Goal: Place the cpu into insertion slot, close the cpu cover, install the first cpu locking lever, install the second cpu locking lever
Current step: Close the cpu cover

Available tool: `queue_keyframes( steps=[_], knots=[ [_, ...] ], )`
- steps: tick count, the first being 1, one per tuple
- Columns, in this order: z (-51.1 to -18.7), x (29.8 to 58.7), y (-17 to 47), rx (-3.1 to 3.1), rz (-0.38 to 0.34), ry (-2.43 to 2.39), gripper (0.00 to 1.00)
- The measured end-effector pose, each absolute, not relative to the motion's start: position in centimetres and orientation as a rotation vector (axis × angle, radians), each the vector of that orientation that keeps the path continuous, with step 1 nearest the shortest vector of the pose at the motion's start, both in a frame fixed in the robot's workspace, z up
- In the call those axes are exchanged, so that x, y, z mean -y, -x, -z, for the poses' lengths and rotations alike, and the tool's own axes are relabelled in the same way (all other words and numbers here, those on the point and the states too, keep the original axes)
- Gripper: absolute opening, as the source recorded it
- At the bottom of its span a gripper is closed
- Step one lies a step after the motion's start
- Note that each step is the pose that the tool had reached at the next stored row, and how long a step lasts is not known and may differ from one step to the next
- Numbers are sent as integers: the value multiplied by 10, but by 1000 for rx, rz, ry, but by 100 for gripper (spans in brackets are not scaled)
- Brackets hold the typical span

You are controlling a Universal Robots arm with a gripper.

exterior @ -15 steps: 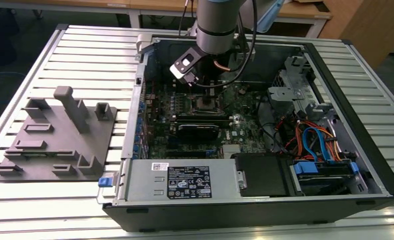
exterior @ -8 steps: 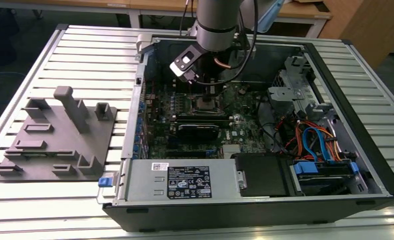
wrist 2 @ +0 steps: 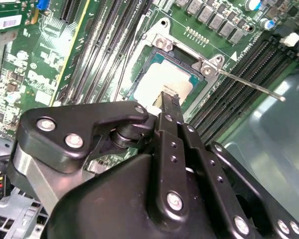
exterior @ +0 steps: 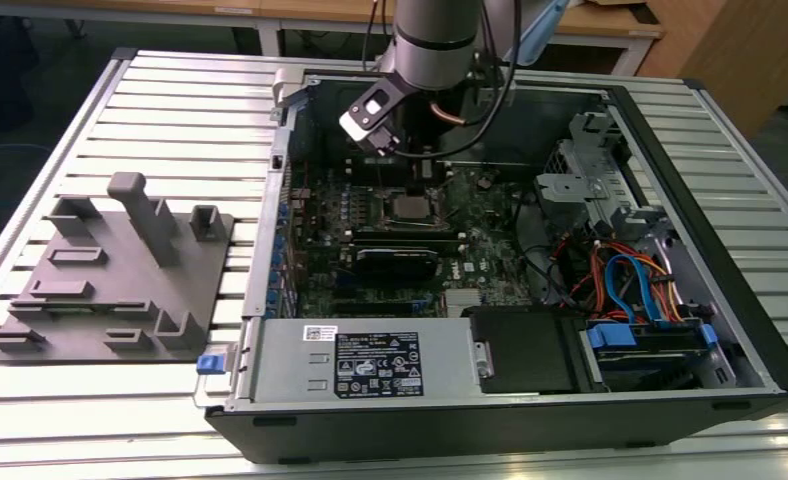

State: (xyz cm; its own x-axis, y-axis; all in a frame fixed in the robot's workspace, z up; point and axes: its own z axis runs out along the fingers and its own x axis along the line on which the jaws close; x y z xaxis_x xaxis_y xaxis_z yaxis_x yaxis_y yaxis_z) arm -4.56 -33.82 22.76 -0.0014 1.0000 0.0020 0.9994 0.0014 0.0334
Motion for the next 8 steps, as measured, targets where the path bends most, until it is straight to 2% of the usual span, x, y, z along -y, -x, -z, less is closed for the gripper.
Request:
queue_keyframes(
  steps=[8],
  knots=[
    [-231,338,44,-2216,-21,-2213,10]
  ],
)
